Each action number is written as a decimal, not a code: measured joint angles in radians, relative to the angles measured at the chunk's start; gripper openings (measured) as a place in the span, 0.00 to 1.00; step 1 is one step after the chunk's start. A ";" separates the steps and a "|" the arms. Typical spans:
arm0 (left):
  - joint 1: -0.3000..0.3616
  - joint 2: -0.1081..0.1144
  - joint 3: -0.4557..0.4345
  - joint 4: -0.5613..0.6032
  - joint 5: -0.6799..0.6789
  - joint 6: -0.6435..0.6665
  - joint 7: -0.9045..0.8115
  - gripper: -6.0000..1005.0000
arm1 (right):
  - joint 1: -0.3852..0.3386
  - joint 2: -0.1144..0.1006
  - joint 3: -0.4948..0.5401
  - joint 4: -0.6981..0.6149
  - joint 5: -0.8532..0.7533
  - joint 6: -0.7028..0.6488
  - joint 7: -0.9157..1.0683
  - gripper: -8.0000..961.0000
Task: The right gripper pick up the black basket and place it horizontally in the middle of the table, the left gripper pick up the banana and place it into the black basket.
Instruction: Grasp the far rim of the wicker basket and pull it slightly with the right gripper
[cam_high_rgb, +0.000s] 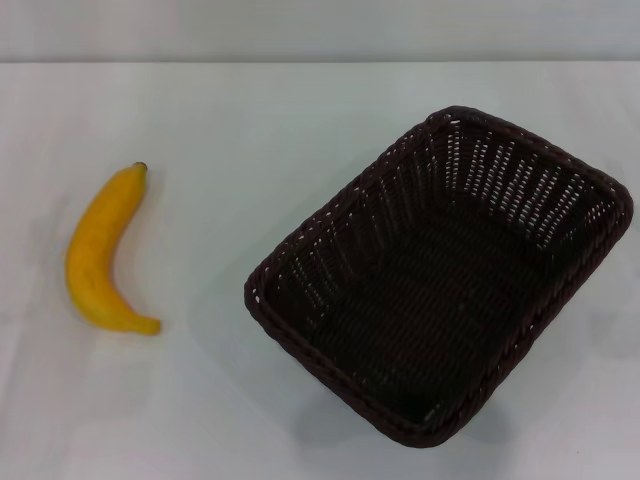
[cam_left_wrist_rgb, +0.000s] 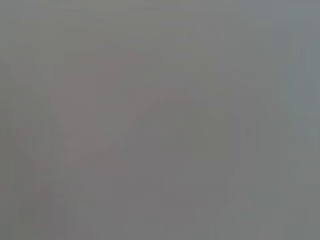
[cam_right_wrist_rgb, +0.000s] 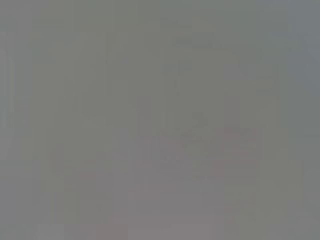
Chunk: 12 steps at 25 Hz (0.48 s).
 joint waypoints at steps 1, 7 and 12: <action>0.000 -0.001 0.001 -0.005 0.000 -0.001 -0.002 0.87 | -0.002 0.000 0.007 0.000 0.001 0.002 0.000 0.69; 0.002 -0.004 0.007 -0.030 0.022 -0.040 -0.004 0.87 | -0.012 0.000 0.071 0.024 0.004 0.049 0.005 0.69; 0.004 0.001 0.006 -0.024 0.035 -0.053 -0.019 0.87 | -0.033 -0.001 0.036 0.032 -0.029 0.141 0.053 0.69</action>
